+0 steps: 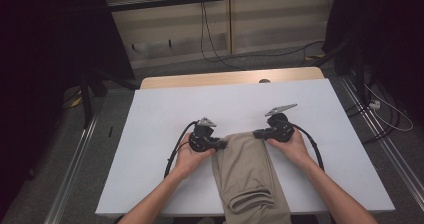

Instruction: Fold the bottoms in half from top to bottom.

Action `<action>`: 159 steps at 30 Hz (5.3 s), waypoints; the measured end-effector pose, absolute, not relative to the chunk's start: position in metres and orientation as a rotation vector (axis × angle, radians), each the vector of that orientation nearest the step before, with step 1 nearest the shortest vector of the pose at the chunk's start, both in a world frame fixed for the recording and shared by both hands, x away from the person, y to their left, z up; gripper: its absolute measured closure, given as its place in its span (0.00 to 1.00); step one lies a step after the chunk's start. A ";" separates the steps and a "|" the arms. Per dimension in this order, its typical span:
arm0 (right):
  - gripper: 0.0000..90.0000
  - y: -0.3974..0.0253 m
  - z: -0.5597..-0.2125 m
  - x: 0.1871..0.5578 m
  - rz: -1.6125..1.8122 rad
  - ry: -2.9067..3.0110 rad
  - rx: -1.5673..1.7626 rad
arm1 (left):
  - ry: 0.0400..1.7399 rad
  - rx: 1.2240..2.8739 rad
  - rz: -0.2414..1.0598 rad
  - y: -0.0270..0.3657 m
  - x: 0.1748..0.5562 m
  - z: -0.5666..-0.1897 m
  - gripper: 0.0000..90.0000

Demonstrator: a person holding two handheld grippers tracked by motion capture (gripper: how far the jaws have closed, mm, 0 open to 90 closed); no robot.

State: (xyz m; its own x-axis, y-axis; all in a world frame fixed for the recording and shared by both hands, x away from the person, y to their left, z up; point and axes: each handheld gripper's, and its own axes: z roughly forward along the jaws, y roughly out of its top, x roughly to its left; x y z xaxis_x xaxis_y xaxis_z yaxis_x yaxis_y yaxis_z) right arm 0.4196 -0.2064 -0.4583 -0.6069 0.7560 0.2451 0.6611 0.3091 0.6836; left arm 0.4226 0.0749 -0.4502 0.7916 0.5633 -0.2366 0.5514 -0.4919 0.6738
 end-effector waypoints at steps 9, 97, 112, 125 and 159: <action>0.97 -0.211 -0.431 0.421 1.314 2.313 1.356 | 0.879 2.037 0.092 0.092 0.436 -0.420 0.88; 0.77 -0.155 -0.417 0.327 1.350 2.526 1.020 | 0.837 2.020 0.327 0.118 0.394 -0.399 0.18; 0.97 -0.095 -0.450 0.304 1.183 2.659 0.755 | 0.838 2.110 0.254 0.123 0.353 -0.434 0.18; 1.00 -0.141 -0.433 0.285 1.269 2.632 0.848 | 0.816 2.193 0.134 0.109 0.346 -0.440 0.38; 1.00 -0.160 -0.420 0.276 1.365 2.677 0.808 | 0.771 2.236 0.099 0.094 0.340 -0.445 0.36</action>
State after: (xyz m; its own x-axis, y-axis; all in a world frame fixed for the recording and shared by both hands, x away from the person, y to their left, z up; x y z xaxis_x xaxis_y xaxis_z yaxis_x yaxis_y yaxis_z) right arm 0.2764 -0.1599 -0.4204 -0.8647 0.4599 0.2021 0.4338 0.4806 0.7621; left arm 0.3404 0.0941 -0.4445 0.8150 0.5568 -0.1605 0.4986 -0.5326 0.6839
